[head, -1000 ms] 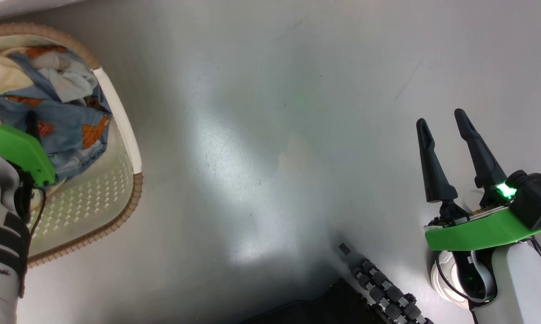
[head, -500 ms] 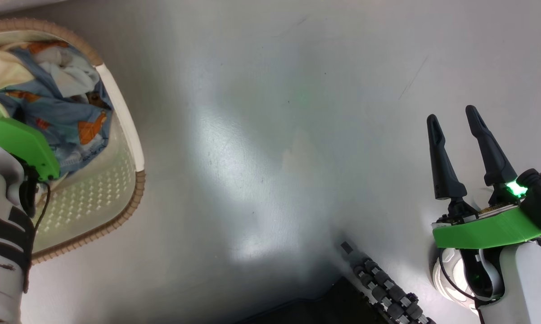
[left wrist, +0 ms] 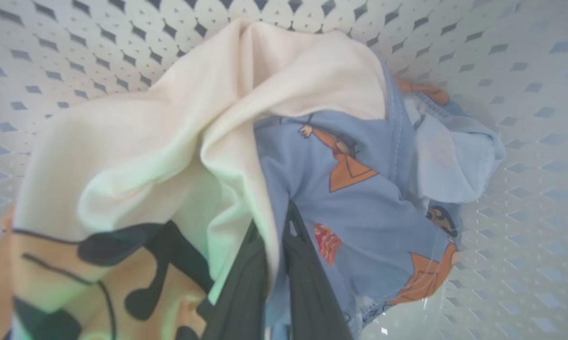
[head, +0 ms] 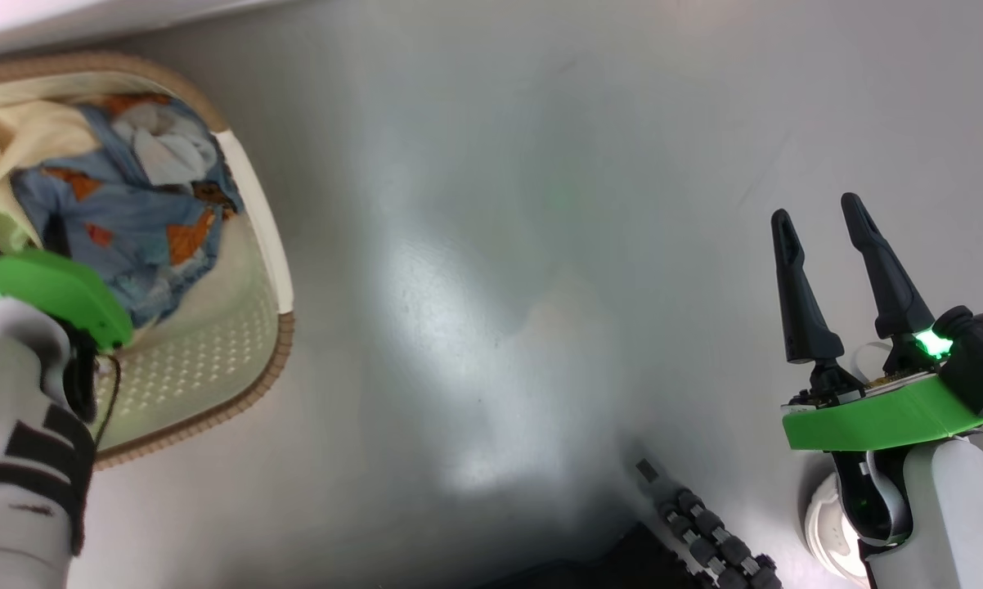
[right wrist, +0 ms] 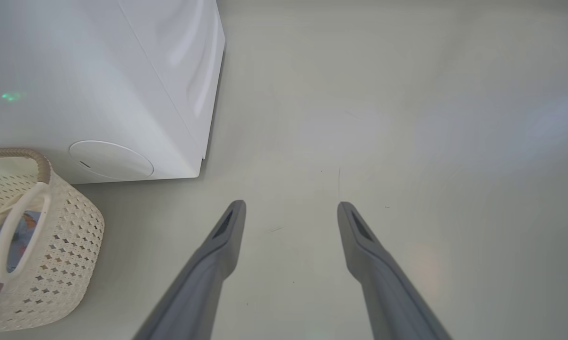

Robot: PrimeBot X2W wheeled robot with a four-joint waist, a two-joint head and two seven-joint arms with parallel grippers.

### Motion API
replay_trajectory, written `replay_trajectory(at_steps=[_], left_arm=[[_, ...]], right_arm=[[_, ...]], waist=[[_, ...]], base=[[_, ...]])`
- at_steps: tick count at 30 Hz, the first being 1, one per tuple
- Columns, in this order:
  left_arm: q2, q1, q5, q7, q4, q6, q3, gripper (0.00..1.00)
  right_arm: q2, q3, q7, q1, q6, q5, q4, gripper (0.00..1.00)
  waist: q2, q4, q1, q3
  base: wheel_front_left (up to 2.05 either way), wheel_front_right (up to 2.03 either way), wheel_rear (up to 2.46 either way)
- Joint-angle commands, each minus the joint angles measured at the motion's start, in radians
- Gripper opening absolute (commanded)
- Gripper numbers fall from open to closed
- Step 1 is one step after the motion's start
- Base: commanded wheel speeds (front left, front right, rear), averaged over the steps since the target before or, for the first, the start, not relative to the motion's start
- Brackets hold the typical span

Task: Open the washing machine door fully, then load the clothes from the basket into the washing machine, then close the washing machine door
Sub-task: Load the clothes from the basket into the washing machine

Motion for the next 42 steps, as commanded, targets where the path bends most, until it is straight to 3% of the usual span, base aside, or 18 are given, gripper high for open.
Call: replay_trajectory(at_steps=[1,6,22,42], left_arm=[[0.027,0.07,-0.015,-0.016,-0.012,-0.005,0.022,0.0],[0.022,0.129,-0.039,-0.027,-0.061,-0.012,0.047,0.0],[-0.044,0.441,-0.022,-0.028,-0.417,0.0,0.151,0.0],[-0.16,0.82,0.045,-0.028,-0.746,-0.06,0.23,0.0]], right_arm=[[-0.009,0.019,-0.005,0.025,0.002,0.006,-0.012,1.0],[-0.01,0.019,-0.005,0.029,0.002,0.005,-0.005,1.0],[-0.015,0.027,-0.005,0.08,0.002,0.002,0.031,1.0],[-0.019,0.034,-0.005,0.218,0.002,-0.016,0.076,1.0]], waist=[[0.0,0.029,-0.0001,-0.042],[0.0,0.053,-0.0001,-0.099],[0.0,0.109,-0.0001,-0.319],[0.0,0.162,-0.0001,-0.667]], base=[[0.0,0.0,0.0],[0.0,0.0,0.0],[0.0,0.0,0.0],[0.0,0.0,0.0]])
